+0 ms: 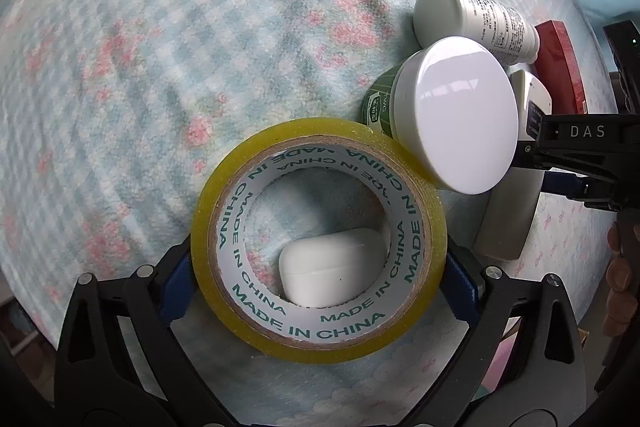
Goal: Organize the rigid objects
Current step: 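Grasp the yellow tape roll with the left gripper while the right grasps the white remote, then carry the tape roll and the remote over the cardboard box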
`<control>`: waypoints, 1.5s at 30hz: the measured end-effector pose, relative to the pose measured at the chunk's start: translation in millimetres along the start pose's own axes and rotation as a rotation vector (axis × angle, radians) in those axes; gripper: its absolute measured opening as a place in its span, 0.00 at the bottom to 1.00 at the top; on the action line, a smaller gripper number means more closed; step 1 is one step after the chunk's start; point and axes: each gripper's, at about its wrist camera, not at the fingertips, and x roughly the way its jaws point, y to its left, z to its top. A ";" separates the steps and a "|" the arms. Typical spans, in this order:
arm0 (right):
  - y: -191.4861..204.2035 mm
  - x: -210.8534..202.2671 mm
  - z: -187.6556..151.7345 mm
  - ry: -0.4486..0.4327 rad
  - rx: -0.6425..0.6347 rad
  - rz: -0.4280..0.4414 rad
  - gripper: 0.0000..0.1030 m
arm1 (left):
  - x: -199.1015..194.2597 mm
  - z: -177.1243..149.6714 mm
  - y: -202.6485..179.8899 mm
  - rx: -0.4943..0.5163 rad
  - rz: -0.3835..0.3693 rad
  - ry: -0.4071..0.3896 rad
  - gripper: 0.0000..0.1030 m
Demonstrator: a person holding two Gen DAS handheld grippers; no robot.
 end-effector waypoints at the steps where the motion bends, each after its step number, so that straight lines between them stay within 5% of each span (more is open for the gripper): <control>1: -0.2 0.1 0.1 0.000 -0.001 0.004 0.52 | -0.4 -0.8 0.4 0.003 0.001 -0.001 0.95; 16: -8.6 -31.1 -10.4 -0.037 0.026 0.074 0.51 | -44.1 -4.6 3.9 0.052 -0.024 -0.045 0.94; 29: -1.7 -138.9 -51.6 -0.173 0.001 0.150 0.51 | -154.6 7.0 9.5 0.217 -0.007 -0.186 0.94; 38: -7.7 -227.9 -116.8 -0.362 -0.019 0.219 0.51 | -264.9 -2.1 -25.3 0.401 -0.057 -0.336 0.94; 45: -51.4 -289.0 -185.9 -0.501 0.068 0.269 0.51 | -328.6 -32.7 -68.0 0.562 -0.128 -0.390 0.94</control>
